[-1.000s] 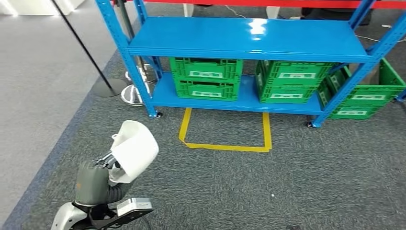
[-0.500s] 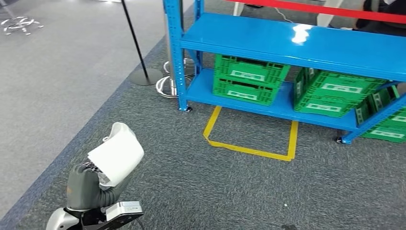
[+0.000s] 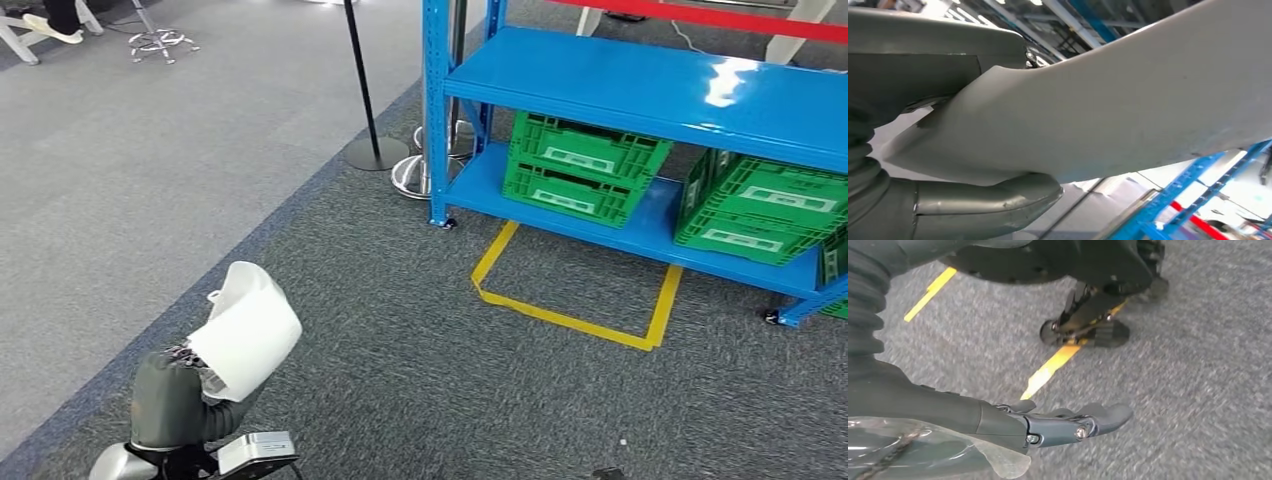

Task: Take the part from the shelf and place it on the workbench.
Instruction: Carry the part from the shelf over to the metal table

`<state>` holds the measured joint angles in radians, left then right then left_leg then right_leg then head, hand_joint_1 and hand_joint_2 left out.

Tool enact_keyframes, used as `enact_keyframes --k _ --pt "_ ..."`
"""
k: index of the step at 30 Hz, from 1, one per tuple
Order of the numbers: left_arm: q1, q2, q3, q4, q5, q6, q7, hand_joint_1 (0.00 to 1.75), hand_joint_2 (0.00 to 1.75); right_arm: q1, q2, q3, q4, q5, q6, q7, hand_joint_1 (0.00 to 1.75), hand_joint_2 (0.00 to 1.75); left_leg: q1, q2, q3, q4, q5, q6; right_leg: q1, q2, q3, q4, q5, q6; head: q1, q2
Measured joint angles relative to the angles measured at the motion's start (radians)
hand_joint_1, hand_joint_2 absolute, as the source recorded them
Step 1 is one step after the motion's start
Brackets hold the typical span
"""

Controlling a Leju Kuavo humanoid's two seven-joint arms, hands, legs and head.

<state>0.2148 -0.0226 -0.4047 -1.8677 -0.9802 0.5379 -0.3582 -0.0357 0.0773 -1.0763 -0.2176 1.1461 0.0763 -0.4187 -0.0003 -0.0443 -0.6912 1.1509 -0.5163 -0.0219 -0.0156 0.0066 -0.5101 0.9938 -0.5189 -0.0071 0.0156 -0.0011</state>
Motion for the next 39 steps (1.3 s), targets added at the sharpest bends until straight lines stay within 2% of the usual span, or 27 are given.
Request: enact_keyframes --k 2,3,4,5,7,8,9,11,12,13,15,17,18,19,21,22,23,25,27,28,30,32,33,34,35,37,39 --pt "-0.004 -0.001 0.000 0.000 0.000 -0.002 -0.002 1.75 1.75 0.003 0.000 -0.004 -0.001 -0.001 0.000 0.000 0.00 1.75 0.004 0.032 -0.025 0.132 -0.082 -0.006 0.008 -0.035 -0.021 0.004 0.013 -0.004 -0.003 0.000" --pt "-0.005 -0.001 0.000 0.000 0.000 -0.002 -0.002 1.75 1.75 0.003 0.000 -0.006 -0.002 -0.001 0.000 0.001 0.00 1.75 0.006 0.036 -0.016 0.157 -0.097 -0.006 0.011 -0.050 -0.032 0.007 0.018 -0.005 -0.003 0.000" --pt "-0.005 -0.001 0.000 0.000 0.000 -0.002 -0.002 1.75 1.75 0.002 0.000 -0.006 -0.002 -0.001 0.000 0.001 0.00 1.75 0.007 0.039 0.014 0.138 -0.095 -0.005 0.014 -0.065 -0.042 0.010 0.023 -0.005 -0.003 0.000" --pt "-0.005 -0.002 0.000 0.000 0.000 -0.002 -0.002 1.75 1.75 0.000 0.000 -0.007 -0.003 -0.001 0.000 0.001 0.00 1.75 0.006 0.045 0.066 0.078 -0.078 -0.001 0.017 -0.077 -0.051 0.012 0.028 -0.005 -0.004 0.000" --pt "-0.008 -0.002 0.000 0.000 0.000 -0.002 -0.002 1.75 1.75 -0.004 0.000 -0.008 -0.003 -0.001 0.000 0.001 0.00 1.75 -0.002 0.084 0.184 -0.084 -0.043 0.015 0.022 -0.099 -0.060 0.015 0.037 -0.003 -0.003 0.000" --pt "-0.011 -0.003 0.000 0.000 0.000 -0.002 -0.002 1.75 1.75 -0.005 0.000 -0.009 -0.003 -0.001 0.000 0.001 0.00 1.75 -0.008 0.102 0.219 -0.139 -0.031 0.024 0.022 -0.109 -0.063 0.015 0.043 0.001 -0.003 0.000" --pt "-0.013 -0.004 0.000 0.000 0.000 -0.002 -0.003 1.75 1.75 -0.005 0.001 -0.010 -0.003 -0.001 0.000 0.001 0.00 1.75 -0.014 0.113 0.233 -0.167 -0.026 0.031 0.022 -0.119 -0.064 0.016 0.048 0.006 -0.003 0.000" --pt "-0.013 -0.005 0.001 0.000 0.000 -0.003 -0.004 1.75 1.75 -0.006 0.001 -0.012 -0.003 -0.001 0.000 0.001 0.00 1.75 -0.020 0.102 0.223 -0.174 -0.009 0.042 0.019 -0.137 -0.066 0.013 0.060 0.016 -0.004 0.000" --pt "-0.012 -0.005 0.002 0.000 0.000 -0.003 -0.004 1.75 1.75 -0.007 0.001 -0.012 -0.003 -0.001 0.000 0.001 0.00 1.75 -0.019 0.094 0.216 -0.180 0.002 0.048 0.017 -0.129 -0.069 0.015 0.056 0.022 -0.004 0.000" --pt "-0.013 -0.006 0.002 0.000 0.000 -0.003 -0.004 1.75 1.75 -0.008 0.001 -0.013 -0.004 -0.001 0.000 0.001 0.00 1.75 -0.016 0.085 0.206 -0.185 0.016 0.054 0.016 -0.106 -0.077 0.028 0.037 0.027 -0.003 0.000" --pt "-0.015 -0.009 0.003 0.000 0.000 -0.003 -0.004 1.75 1.75 -0.006 0.000 -0.014 -0.004 -0.001 0.000 0.001 0.00 1.75 -0.010 0.067 0.180 -0.191 0.042 0.063 0.013 -0.041 -0.107 0.111 -0.048 0.035 -0.001 0.000" --pt "-0.016 -0.010 0.004 0.000 0.000 -0.004 -0.004 1.75 1.75 -0.002 0.000 -0.015 -0.004 0.000 0.001 0.001 0.00 1.75 -0.010 0.045 0.150 -0.188 0.065 0.066 0.012 -0.012 -0.136 0.238 -0.127 0.038 0.000 0.000" --pt "-0.016 -0.011 0.005 0.000 -0.001 -0.004 -0.004 1.75 1.75 -0.002 0.000 -0.015 -0.004 0.000 0.001 0.002 0.00 1.75 -0.009 0.033 0.135 -0.186 0.076 0.064 0.012 -0.009 -0.138 0.278 -0.136 0.040 -0.001 0.000" --pt "-0.016 -0.011 0.005 0.001 -0.002 -0.004 -0.004 1.75 1.75 -0.002 0.000 -0.015 -0.004 0.000 0.001 0.002 0.00 1.75 -0.008 0.022 0.120 -0.183 0.086 0.061 0.010 -0.008 -0.124 0.283 -0.121 0.042 -0.001 0.000" --pt "-0.016 -0.013 0.006 0.001 -0.005 -0.005 -0.004 1.75 1.75 -0.004 0.000 -0.016 -0.004 -0.001 0.000 0.002 0.00 1.75 -0.003 -0.003 0.089 -0.169 0.102 0.050 0.004 0.005 -0.049 0.193 -0.061 0.047 -0.001 0.000" --pt "-0.017 -0.014 0.006 0.001 -0.006 -0.005 -0.004 1.75 1.75 -0.006 0.001 -0.016 -0.004 0.000 -0.001 0.002 0.00 1.75 -0.001 -0.015 0.073 -0.158 0.108 0.043 0.000 0.030 0.004 0.118 -0.049 0.051 0.000 0.000" --pt "-0.018 -0.015 0.007 0.001 -0.008 -0.005 -0.004 1.75 1.75 -0.007 0.001 -0.016 -0.004 0.000 -0.001 0.002 0.00 1.75 -0.001 -0.026 0.060 -0.147 0.115 0.037 -0.004 0.055 0.045 0.056 -0.049 0.050 0.000 0.000" --pt "-0.020 -0.018 0.007 0.001 -0.012 -0.005 -0.004 1.75 1.75 -0.008 0.003 -0.017 -0.004 0.000 -0.001 0.003 0.00 1.75 -0.003 -0.047 0.043 -0.134 0.129 0.027 -0.006 0.082 0.077 -0.003 -0.069 0.045 -0.001 0.000" --pt "-0.021 -0.019 0.007 0.001 -0.015 -0.007 -0.004 1.75 1.75 -0.008 0.004 -0.017 -0.004 0.000 0.000 0.003 0.00 1.75 -0.003 -0.062 0.035 -0.131 0.140 0.020 -0.005 0.055 0.061 0.001 -0.064 0.031 -0.002 0.000" --pt "-0.021 -0.019 0.008 0.002 -0.017 -0.009 -0.004 1.75 1.75 -0.009 0.006 -0.018 -0.004 0.000 -0.001 0.003 0.00 1.75 -0.004 -0.050 0.028 -0.120 0.125 0.016 -0.004 0.039 0.054 0.003 -0.058 0.023 -0.004 0.000" --pt "-0.022 -0.019 0.008 0.002 -0.018 -0.012 -0.004 1.75 1.75 -0.009 0.007 -0.018 -0.005 0.000 -0.001 0.003 0.00 1.75 -0.003 -0.001 0.006 -0.046 0.042 0.008 -0.001 0.005 0.037 0.004 -0.043 0.008 -0.008 0.000" --pt "-0.024 -0.020 0.008 0.002 -0.018 -0.014 -0.004 1.75 1.75 -0.007 0.007 -0.019 -0.005 0.000 -0.001 0.003 0.00 1.75 0.000 0.031 -0.015 0.078 -0.053 0.002 0.006 -0.028 0.020 0.005 -0.028 0.001 -0.010 0.000" --pt "-0.024 -0.020 0.008 0.003 -0.018 -0.014 -0.004 1.75 1.75 -0.007 0.007 -0.020 -0.005 0.000 -0.002 0.003 0.00 1.75 0.001 0.035 -0.016 0.127 -0.070 0.002 0.010 -0.044 0.010 0.007 -0.021 0.000 -0.011 0.000" --pt "-0.024 -0.020 0.008 0.003 -0.018 -0.014 -0.004 1.75 1.75 -0.008 0.007 -0.020 -0.006 0.000 -0.002 0.003 0.00 1.75 0.002 0.037 -0.007 0.151 -0.064 0.005 0.014 -0.060 0.000 0.010 -0.013 -0.001 -0.011 0.000" --pt "-0.024 -0.020 0.008 0.004 -0.018 -0.014 -0.004 1.75 1.75 -0.009 0.007 -0.020 -0.006 0.000 -0.002 0.003 0.00 1.75 0.000 0.039 0.017 0.142 -0.041 0.011 0.018 -0.074 -0.011 0.012 -0.006 -0.001 -0.011 0.000" --pt "-0.024 -0.020 0.008 0.004 -0.018 -0.014 -0.004 1.75 1.75 -0.012 0.009 -0.020 -0.005 0.000 -0.001 0.003 0.00 1.75 -0.016 0.065 0.108 0.029 0.003 0.040 0.024 -0.099 -0.027 0.015 0.006 -0.001 -0.010 0.000" --pt "-0.026 -0.021 0.008 0.004 -0.018 -0.014 -0.004 1.75 1.75 -0.012 0.014 -0.021 -0.005 0.000 -0.001 0.002 0.00 1.75 -0.039 0.111 0.196 -0.105 0.004 0.073 0.023 -0.121 -0.033 0.015 0.016 0.005 -0.010 0.000"
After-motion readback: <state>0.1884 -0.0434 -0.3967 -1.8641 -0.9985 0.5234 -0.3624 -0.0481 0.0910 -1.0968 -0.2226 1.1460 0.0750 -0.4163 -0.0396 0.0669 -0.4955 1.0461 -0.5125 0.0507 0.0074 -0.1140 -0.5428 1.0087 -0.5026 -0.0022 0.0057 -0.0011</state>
